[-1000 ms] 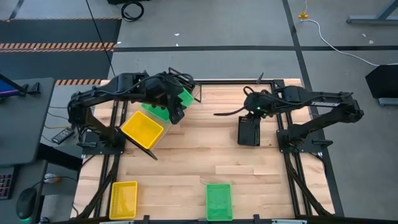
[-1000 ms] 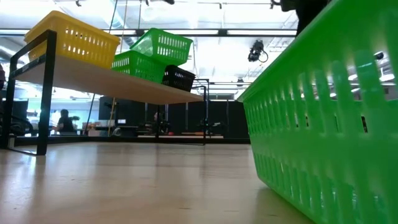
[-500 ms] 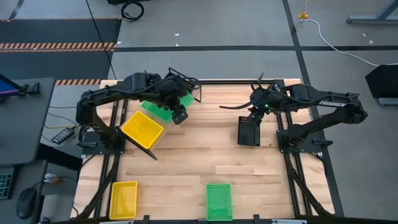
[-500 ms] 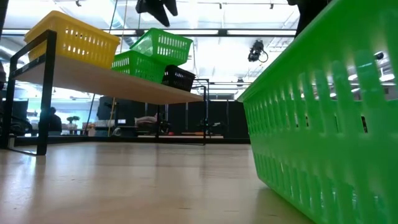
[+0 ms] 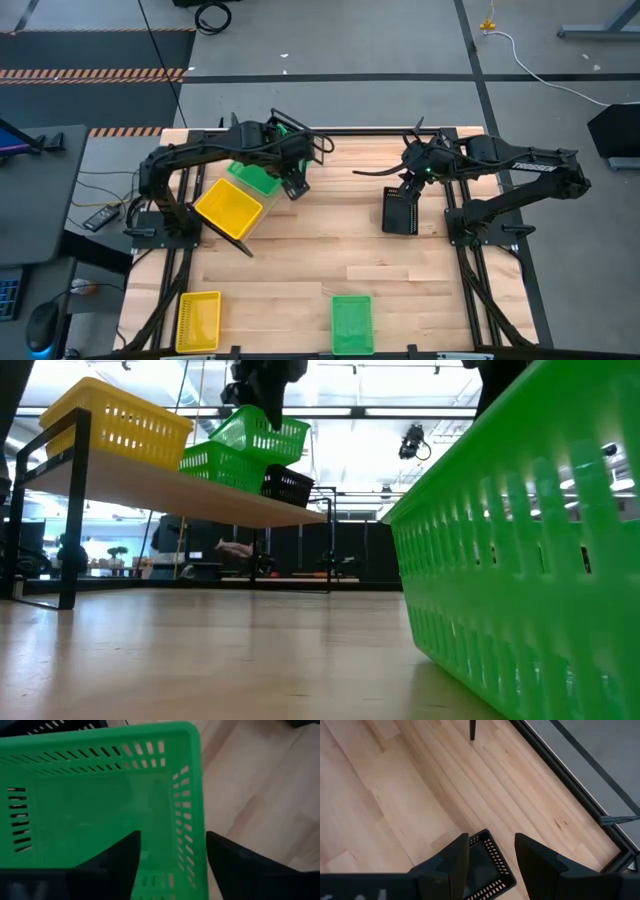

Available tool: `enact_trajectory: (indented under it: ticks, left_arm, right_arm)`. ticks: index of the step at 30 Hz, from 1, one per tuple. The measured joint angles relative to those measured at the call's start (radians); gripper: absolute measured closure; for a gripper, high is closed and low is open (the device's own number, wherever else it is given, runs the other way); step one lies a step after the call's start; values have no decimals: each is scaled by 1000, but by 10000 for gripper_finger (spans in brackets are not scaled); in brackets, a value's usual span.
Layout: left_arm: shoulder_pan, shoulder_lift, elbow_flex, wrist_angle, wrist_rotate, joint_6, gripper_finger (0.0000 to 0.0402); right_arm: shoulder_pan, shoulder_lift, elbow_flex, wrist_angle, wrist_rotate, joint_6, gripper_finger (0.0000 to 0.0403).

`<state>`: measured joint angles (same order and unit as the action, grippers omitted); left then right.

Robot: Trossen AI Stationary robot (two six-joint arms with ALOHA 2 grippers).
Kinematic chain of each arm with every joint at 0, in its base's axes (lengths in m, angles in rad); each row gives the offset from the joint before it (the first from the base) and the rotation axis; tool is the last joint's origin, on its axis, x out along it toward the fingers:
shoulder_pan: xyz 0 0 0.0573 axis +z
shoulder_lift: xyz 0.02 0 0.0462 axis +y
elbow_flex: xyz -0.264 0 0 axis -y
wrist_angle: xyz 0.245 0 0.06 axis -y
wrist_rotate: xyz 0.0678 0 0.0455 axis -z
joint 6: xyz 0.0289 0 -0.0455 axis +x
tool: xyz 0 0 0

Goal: Stack baskets on shelf by color
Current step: Stack the top green bin on top of the other green bin on the shelf

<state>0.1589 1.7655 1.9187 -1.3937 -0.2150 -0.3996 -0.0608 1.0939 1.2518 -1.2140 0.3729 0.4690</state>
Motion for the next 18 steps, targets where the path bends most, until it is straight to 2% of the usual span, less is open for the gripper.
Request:
enact_trajectory:
  ticks: [11,18]
  left_arm:
    - [4,-7,0,-7,-3,-35,385]
    - [4,-13,1,-20,-29,-70,391]
  right_arm:
    - [0,0,0,1,0,-35,236]
    - [0,0,0,1,0,-54,236]
